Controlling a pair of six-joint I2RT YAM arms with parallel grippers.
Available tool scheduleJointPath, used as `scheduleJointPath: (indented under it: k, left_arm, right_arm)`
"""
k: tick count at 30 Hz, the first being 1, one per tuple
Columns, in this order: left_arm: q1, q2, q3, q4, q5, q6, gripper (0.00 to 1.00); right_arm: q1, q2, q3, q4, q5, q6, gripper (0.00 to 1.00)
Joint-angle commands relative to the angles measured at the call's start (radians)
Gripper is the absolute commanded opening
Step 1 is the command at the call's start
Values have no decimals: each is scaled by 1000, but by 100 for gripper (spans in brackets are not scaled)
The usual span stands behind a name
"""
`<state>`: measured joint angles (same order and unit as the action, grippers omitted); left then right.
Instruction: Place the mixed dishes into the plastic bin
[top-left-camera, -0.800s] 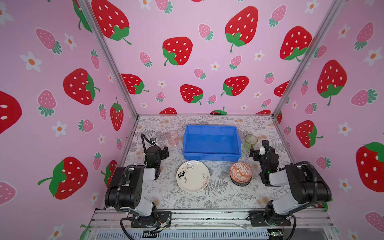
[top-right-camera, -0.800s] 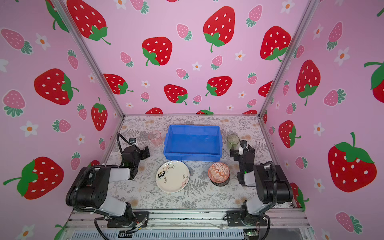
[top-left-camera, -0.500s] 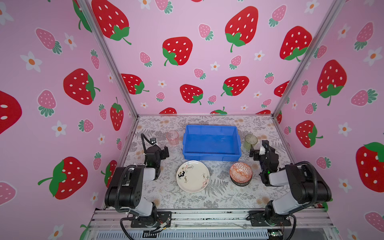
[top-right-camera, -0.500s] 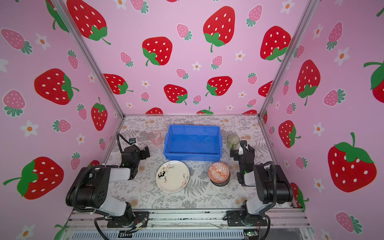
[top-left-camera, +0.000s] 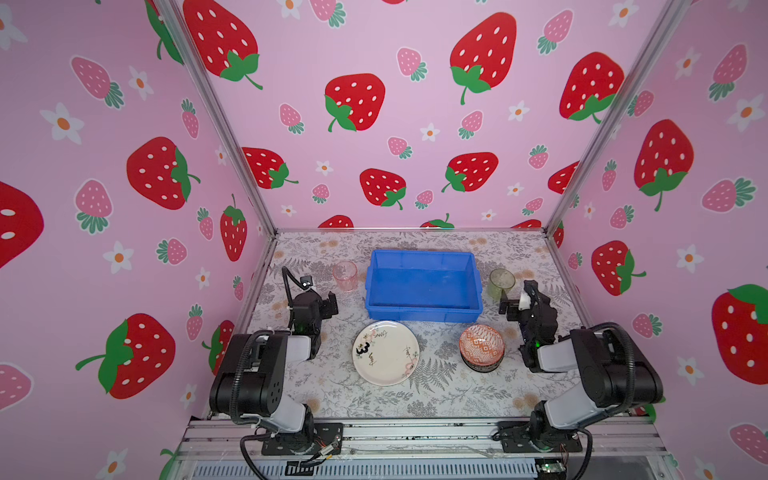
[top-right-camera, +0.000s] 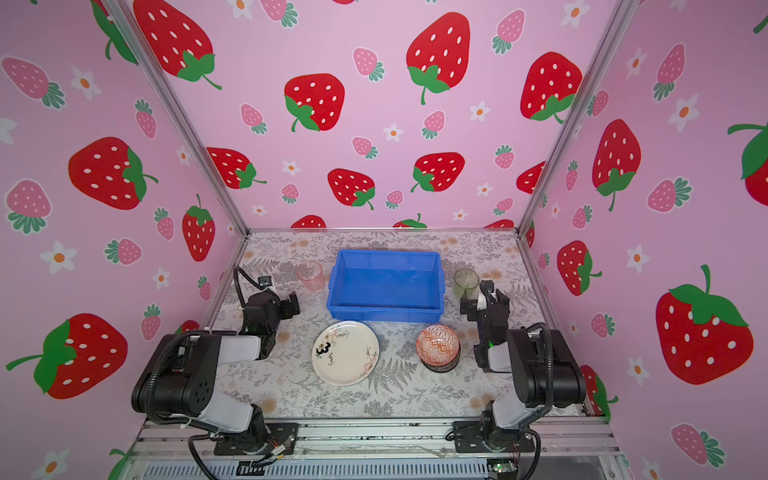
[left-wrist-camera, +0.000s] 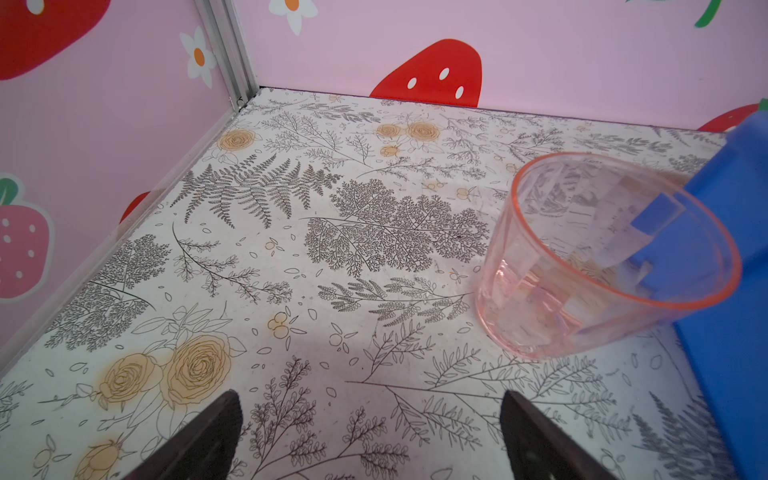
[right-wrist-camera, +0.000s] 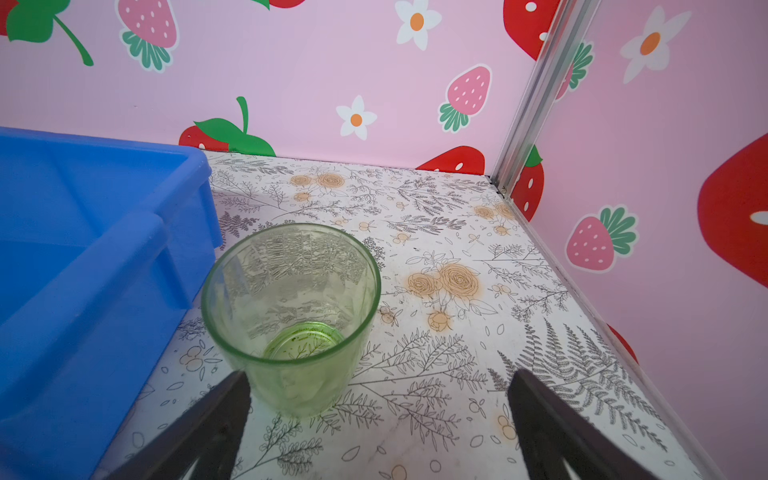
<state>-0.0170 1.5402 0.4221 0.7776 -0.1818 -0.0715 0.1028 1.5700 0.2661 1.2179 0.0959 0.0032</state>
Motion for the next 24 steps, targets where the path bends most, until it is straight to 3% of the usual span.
scheduleJointPath:
  k: [1, 19, 24]
  left_arm:
    - [2, 6, 23, 4, 7, 12, 99]
    - [-1, 2, 21, 5, 2, 12, 99]
    - [-5, -85, 121, -234, -54, 1, 99]
  right_arm:
    - [4, 4, 7, 24, 8, 2, 99]
    - [5, 4, 7, 23, 8, 2, 99]
    - [2, 3, 6, 24, 7, 3, 99]
